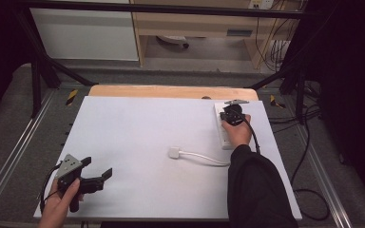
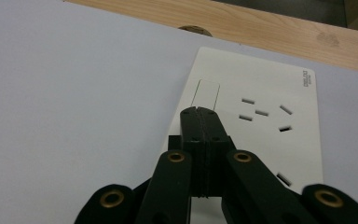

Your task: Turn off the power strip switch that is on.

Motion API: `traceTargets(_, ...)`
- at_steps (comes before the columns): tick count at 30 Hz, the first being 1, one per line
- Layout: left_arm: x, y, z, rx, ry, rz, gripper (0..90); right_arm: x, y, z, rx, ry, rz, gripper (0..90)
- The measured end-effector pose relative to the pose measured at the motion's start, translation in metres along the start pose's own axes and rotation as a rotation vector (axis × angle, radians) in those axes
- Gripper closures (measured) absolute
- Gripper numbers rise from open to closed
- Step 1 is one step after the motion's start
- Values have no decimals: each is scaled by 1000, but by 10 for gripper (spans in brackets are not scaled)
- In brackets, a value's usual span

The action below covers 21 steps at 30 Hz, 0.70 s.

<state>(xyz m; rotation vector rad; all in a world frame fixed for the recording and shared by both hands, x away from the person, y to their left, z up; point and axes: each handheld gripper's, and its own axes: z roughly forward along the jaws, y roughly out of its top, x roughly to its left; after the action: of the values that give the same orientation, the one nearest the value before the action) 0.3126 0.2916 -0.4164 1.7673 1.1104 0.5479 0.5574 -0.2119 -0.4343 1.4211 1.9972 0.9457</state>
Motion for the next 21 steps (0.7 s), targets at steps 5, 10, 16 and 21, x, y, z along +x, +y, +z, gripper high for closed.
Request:
traceTargets(5, 0, 0, 0, -1, -1, 0, 59, 0, 0, 0, -2, -3, -4, 900)
traceTargets(10, 0, 0, 0, 0, -1, 1, 59, 1, 0, 0, -3, -4, -4, 900)
traceTargets(16, 0, 0, 0, -1, -1, 1, 59, 1, 0, 0, -1, -6, -5, 900)
traceTargets(21, 0, 0, 0, -1, -2, 1, 59, 1, 0, -1, -1, -1, -3, 900)
